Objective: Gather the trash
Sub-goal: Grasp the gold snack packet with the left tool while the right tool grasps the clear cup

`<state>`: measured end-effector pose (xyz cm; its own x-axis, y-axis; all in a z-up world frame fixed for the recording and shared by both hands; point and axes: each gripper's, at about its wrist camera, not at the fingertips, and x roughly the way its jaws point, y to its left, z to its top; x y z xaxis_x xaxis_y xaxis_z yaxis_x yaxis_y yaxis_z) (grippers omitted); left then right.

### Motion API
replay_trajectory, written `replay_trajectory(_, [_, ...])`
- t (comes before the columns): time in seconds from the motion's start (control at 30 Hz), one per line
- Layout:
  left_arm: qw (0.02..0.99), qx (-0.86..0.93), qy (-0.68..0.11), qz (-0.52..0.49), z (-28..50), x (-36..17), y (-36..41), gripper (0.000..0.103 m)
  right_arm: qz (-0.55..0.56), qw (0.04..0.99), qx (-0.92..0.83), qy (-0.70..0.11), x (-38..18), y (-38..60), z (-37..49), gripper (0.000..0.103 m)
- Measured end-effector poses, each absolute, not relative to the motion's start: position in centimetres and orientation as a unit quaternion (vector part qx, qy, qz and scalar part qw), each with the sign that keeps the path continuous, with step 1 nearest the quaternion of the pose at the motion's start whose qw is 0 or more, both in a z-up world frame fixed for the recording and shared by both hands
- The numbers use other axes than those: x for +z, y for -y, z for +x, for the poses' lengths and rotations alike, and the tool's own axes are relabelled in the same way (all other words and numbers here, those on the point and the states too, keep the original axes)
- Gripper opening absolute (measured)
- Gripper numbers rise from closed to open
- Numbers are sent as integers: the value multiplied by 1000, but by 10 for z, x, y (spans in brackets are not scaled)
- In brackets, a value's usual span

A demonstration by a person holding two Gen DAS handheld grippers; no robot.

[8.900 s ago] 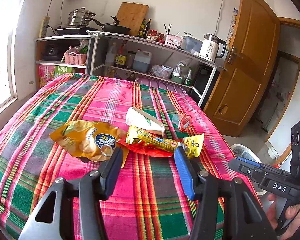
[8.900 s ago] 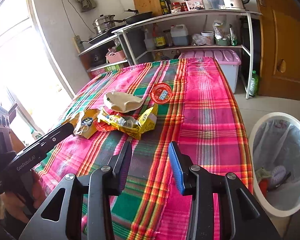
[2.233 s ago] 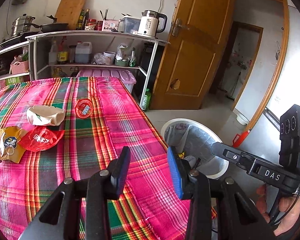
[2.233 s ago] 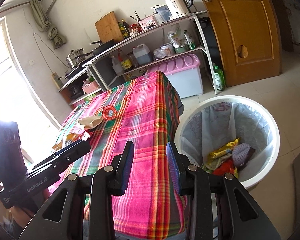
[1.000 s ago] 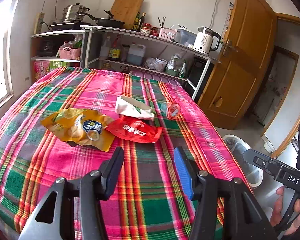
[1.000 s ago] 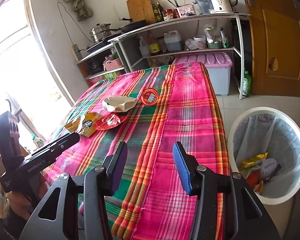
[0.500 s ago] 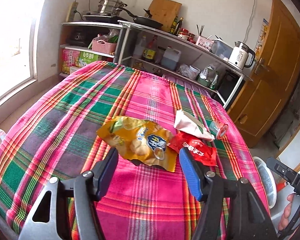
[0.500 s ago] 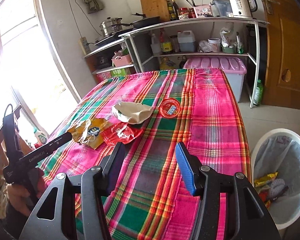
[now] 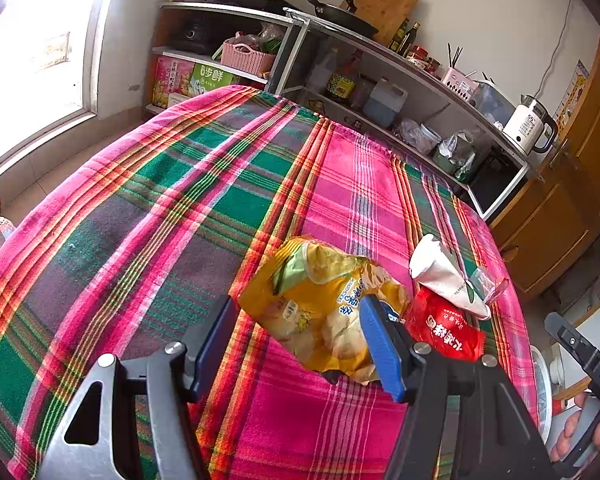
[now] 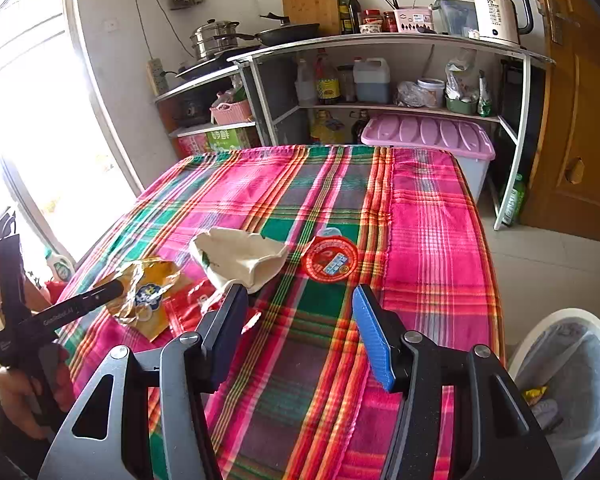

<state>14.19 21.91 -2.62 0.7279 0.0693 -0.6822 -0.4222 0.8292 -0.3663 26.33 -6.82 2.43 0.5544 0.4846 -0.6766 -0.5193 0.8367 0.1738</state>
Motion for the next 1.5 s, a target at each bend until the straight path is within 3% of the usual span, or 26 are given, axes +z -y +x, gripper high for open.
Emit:
replay_trajectory(0.17, [892,130,-344,-262,148,-28,-217,65,-36,879,274,-387,16,59,291,56])
replay_trajectory(0.73, [890,109,-349,-271,160,-34,-219,17,-60,860,258,-435,-23,36,349,56])
replay_trajectory(0.8, [893,107,-345,-270,159,-32,-218,14,-55,859,258,-438,-24,37,349,49])
replay_trajectory(1.5, [923,104,-297,-222,122,8,-196,4,-8,868,296,-398,12,70,266,46])
